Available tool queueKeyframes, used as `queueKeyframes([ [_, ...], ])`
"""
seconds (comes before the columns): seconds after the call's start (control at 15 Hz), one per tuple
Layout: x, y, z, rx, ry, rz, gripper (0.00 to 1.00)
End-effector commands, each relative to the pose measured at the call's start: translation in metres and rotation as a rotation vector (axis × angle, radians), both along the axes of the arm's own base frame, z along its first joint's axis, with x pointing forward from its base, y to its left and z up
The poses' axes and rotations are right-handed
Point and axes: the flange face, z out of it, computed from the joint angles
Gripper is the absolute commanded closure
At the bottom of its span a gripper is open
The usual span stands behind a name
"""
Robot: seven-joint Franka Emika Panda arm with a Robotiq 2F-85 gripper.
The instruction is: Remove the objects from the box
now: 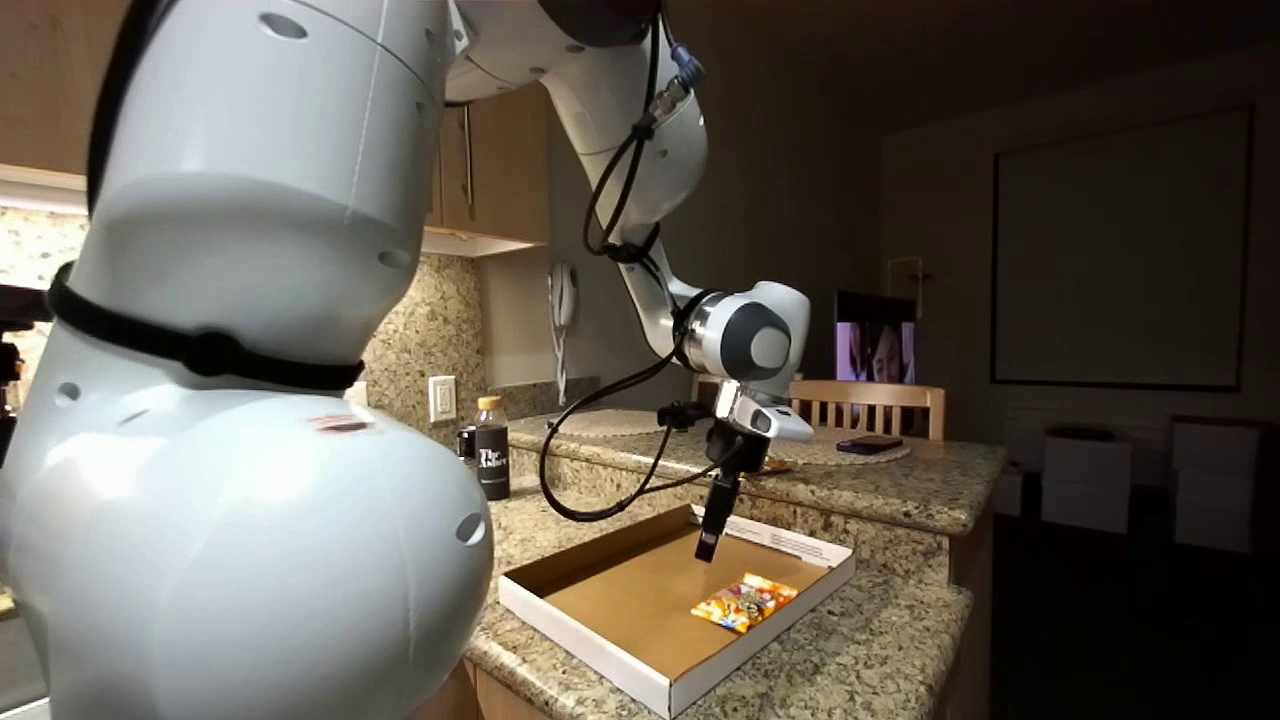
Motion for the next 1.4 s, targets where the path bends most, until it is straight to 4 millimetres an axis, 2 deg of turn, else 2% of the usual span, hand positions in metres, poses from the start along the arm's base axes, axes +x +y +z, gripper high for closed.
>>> queueKeyframes([
  [0.0, -0.003, 0.004, -0.027, 0.014, 0.145, -0.011, 0.00],
  [0.33, -0.008, 0.009, -0.065, 0.013, 0.235, -0.011, 0.00],
  [0.47, -0.001, 0.006, -0.070, -0.002, 0.208, -0.038, 0.00],
  [0.73, 0.014, 0.004, -0.067, -0.030, 0.152, -0.076, 0.00],
  [0.8, 0.016, 0.003, -0.068, -0.038, 0.148, -0.087, 0.20],
  [1.13, 0.018, -0.006, -0.079, -0.070, 0.158, -0.140, 0.53],
  [1.33, 0.019, -0.011, -0.078, -0.083, 0.153, -0.166, 0.74],
])
